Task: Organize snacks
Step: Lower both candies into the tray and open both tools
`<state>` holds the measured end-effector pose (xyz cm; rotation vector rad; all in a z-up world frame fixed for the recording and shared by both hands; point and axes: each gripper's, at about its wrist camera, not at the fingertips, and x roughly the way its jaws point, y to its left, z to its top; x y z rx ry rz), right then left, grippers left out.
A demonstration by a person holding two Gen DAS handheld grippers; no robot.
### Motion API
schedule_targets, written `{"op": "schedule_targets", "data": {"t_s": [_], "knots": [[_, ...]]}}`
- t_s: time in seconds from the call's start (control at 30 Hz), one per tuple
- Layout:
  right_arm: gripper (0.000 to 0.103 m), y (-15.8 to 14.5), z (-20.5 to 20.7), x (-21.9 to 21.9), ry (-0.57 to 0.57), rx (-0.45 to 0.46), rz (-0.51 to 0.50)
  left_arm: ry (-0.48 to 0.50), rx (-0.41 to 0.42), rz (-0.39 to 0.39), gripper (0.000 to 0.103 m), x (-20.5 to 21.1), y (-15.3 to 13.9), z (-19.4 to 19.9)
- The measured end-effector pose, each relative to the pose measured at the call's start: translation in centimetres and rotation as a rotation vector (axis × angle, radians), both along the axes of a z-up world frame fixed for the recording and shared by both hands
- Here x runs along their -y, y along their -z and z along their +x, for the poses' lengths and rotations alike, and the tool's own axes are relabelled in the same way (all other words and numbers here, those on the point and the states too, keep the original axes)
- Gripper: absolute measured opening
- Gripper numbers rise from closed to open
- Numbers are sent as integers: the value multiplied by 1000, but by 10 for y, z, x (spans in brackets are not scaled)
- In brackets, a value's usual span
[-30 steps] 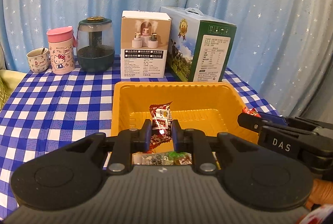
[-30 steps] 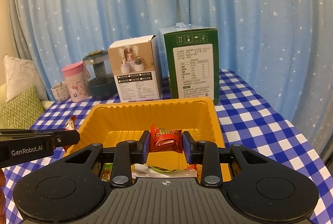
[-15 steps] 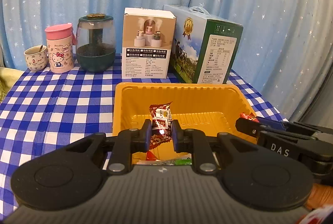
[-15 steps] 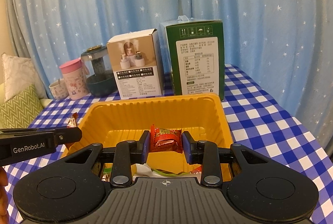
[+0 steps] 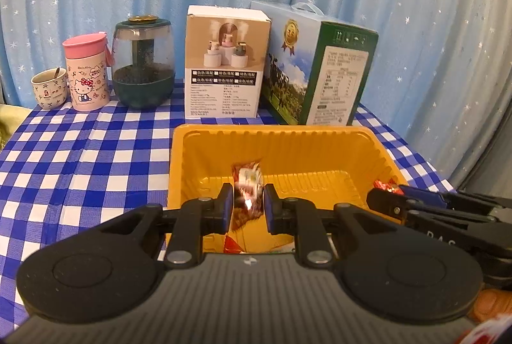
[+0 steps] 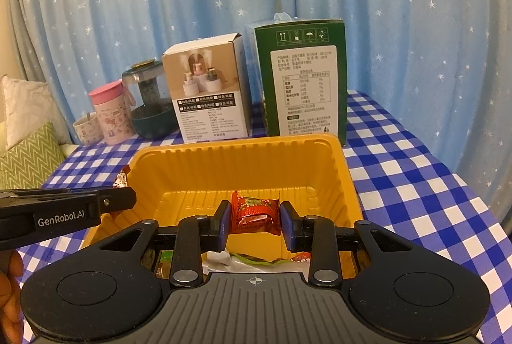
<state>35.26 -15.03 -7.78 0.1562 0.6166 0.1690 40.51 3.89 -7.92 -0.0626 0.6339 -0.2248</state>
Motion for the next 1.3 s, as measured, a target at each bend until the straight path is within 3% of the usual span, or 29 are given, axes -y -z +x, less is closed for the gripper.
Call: {"op": "schedule_targets", "data": {"t_s": [0.03, 0.1, 0.9, 0.93, 1.03, 1.3], "knots": [[33, 0, 0, 0, 1, -2, 3, -8, 4, 3, 32, -1, 0, 1], [33, 0, 0, 1, -1, -4, 9, -6, 5, 4, 38, -3, -1, 2], [33, -1, 1, -2, -7, 3, 86, -27, -3, 17, 41, -17, -2, -3], [35, -1, 1, -2, -11, 6, 93, -26, -5, 18, 43, -18, -2, -3], [63, 2, 2, -1, -20, 7, 107, -29, -6, 23, 46, -19, -1, -3], [65, -1, 4, 14, 51, 8, 133, -29, -10, 27, 49, -19, 0, -3]]}}
